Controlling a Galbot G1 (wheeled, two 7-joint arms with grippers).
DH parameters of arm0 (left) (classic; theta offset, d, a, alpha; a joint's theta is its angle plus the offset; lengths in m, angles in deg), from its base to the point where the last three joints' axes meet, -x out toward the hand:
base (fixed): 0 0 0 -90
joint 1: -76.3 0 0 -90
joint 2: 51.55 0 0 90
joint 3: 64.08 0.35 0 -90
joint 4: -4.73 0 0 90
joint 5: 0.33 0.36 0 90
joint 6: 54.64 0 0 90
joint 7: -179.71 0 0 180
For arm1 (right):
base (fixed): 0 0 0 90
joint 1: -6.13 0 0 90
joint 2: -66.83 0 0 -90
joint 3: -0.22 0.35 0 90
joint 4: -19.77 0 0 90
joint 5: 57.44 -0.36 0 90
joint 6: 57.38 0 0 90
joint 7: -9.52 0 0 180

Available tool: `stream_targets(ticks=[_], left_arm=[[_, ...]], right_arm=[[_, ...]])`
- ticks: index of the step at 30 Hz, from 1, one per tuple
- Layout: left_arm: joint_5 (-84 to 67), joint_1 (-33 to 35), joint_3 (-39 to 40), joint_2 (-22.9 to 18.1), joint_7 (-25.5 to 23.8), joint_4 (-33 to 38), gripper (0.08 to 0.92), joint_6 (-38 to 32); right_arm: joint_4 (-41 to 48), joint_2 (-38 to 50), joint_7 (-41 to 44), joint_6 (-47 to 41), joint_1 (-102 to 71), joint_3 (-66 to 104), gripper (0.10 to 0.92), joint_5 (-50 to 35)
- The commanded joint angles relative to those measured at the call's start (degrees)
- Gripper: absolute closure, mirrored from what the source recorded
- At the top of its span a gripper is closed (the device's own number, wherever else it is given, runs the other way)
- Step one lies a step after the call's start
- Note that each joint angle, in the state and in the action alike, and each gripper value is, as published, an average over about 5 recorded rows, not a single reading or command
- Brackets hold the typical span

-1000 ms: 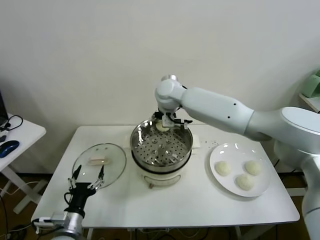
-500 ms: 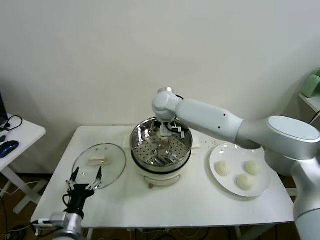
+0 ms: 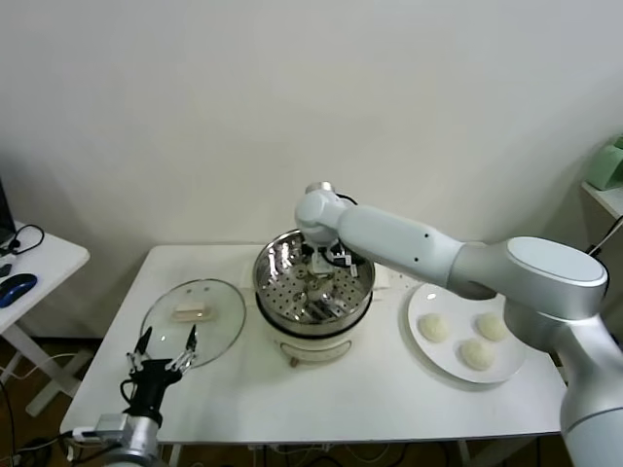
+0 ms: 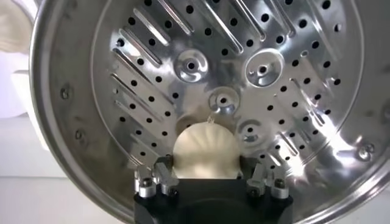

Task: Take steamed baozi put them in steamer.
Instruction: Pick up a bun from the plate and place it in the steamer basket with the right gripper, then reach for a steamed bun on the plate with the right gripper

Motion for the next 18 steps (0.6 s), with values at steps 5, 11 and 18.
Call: stream_targets(ticks=[5,11,18], left_arm=[[-0.23,-0.06,-0.17,0.04,0.32,-0.05,0.177,0.04],[-0.34,-0.34,-0.11,0.02,0.98,-0.13,0.177,0.15],[-0.54,-0.33,-0.35,0.35,1.28,0.33,0.177,0.36]], right_arm=[[0.29,-0.04,-0.55,0.7,0.18,0.1,0.204,0.63],[-2.15,1.77,0.88,1.58,3.61,0.04,0.203,-2.49],[-8.09,9.54,3.61,3.64,11.16,-1.08,0.203,-12.02]])
